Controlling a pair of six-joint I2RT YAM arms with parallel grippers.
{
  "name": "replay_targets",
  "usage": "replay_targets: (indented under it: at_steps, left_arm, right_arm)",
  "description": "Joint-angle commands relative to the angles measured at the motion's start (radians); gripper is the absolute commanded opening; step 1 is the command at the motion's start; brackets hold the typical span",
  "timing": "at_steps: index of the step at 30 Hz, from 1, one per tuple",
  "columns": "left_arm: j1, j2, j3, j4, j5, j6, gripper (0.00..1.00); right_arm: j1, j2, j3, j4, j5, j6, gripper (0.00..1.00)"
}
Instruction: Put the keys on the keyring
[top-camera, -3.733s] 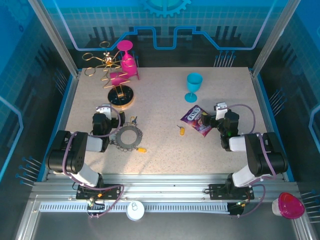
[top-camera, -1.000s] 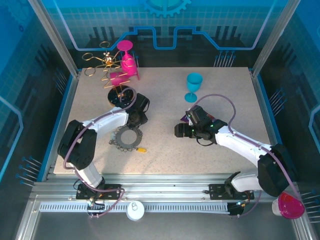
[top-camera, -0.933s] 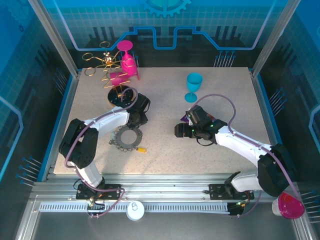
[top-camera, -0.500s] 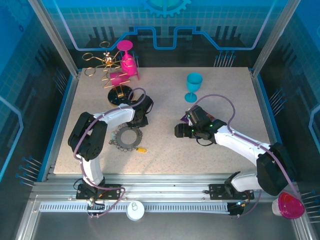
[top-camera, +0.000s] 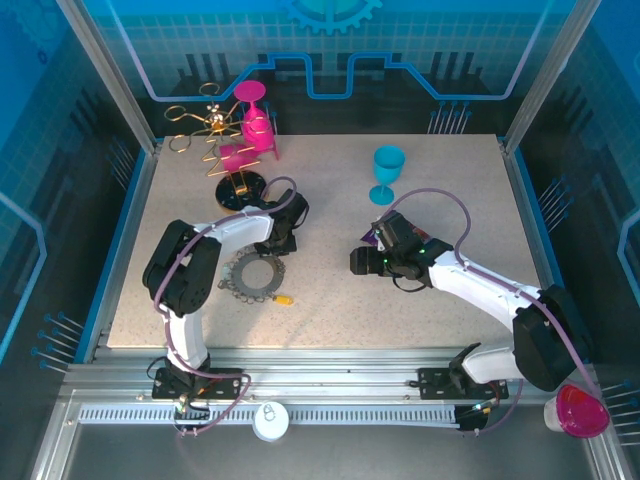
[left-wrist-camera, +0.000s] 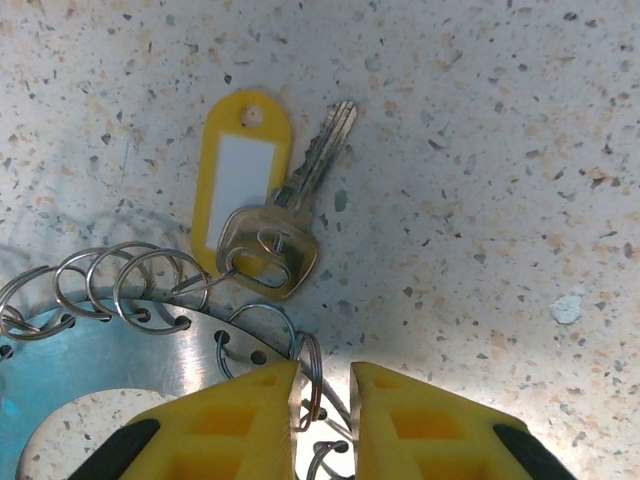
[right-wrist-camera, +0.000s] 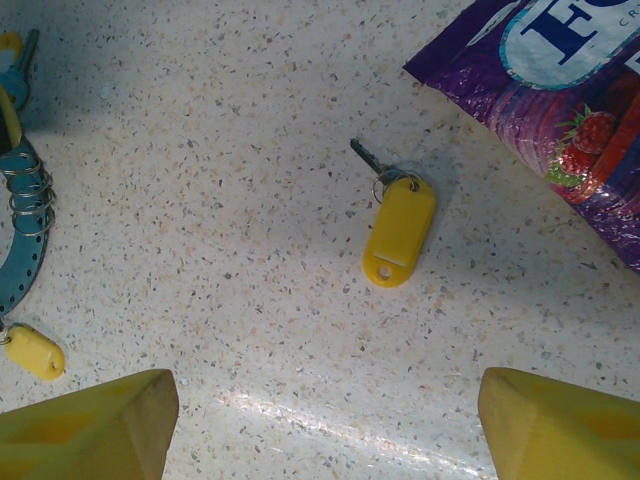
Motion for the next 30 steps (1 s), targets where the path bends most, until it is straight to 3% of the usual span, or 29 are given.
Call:
replay_targets:
  at_steps: [1, 13, 20, 24, 30]
  left_arm:
    - [-0.005, 0.013, 0.024, -0.032, -0.024, 0.019, 0.18]
    - [-0.006, -0.015, 0.021, -0.025, -0.061, 0.049, 0.00]
    - [-0.012, -0.214, -0.076, 0.097, -0.076, 0.189, 0.00]
    - [-0.014, -0.358, -0.152, 0.197, 0.017, 0.375, 0.00]
    - [-0.013, -0.570, -0.267, 0.344, 0.291, 0.683, 0.00]
  right_arm:
    - [0.011, 0.001, 0.023, -0.010, 0.009, 0.017, 0.79]
    - [0.011, -0.014, 0.026, -0.016, 0.019, 0.015, 0.78]
    - [0.009, -0.061, 0.033, -0.044, 0.028, -0.011, 0.79]
    - [-0.001, -0.104, 0.033, -0.052, 0.008, -0.050, 0.79]
    - [-0.055, -0.202, 0.033, -0.086, -0.038, -0.172, 0.78]
